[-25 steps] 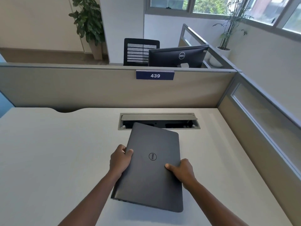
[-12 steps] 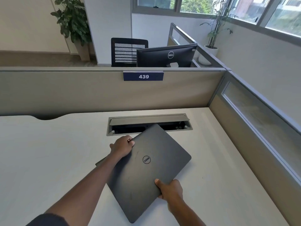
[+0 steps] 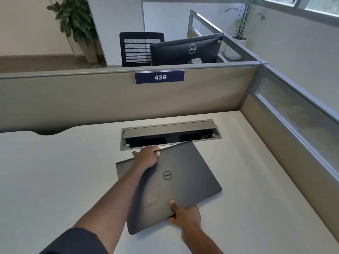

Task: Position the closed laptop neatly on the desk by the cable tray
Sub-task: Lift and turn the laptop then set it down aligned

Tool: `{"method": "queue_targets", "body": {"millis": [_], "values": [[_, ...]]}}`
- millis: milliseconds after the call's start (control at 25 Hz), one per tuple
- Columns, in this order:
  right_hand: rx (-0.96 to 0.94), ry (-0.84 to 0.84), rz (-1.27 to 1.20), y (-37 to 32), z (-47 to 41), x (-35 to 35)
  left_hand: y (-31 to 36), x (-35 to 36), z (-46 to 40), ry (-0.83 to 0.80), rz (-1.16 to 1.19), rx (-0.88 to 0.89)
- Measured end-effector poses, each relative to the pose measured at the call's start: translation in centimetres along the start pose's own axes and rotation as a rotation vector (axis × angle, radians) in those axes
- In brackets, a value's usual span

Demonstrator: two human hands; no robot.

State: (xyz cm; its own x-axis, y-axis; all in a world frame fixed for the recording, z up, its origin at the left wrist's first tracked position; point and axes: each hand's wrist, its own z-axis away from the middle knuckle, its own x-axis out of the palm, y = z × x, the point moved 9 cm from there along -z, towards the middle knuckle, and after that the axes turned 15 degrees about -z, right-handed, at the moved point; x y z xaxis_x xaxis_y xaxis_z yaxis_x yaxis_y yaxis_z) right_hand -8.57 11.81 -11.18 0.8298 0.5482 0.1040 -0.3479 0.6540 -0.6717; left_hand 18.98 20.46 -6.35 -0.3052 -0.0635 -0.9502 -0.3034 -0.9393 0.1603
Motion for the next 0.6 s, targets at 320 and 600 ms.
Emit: {"method": "queue_targets", "body": {"millis": [320,600], "values": [[0.053,0.01,0.104,0.7,-0.2,0.4,1.1,0.9,-0.8,0.008,-0.122,0.036],[0.152,-0.05,0.149,0.1,0.0,0.6,1.8,1.8,-0.2,0.093,-0.182,0.068]]}}
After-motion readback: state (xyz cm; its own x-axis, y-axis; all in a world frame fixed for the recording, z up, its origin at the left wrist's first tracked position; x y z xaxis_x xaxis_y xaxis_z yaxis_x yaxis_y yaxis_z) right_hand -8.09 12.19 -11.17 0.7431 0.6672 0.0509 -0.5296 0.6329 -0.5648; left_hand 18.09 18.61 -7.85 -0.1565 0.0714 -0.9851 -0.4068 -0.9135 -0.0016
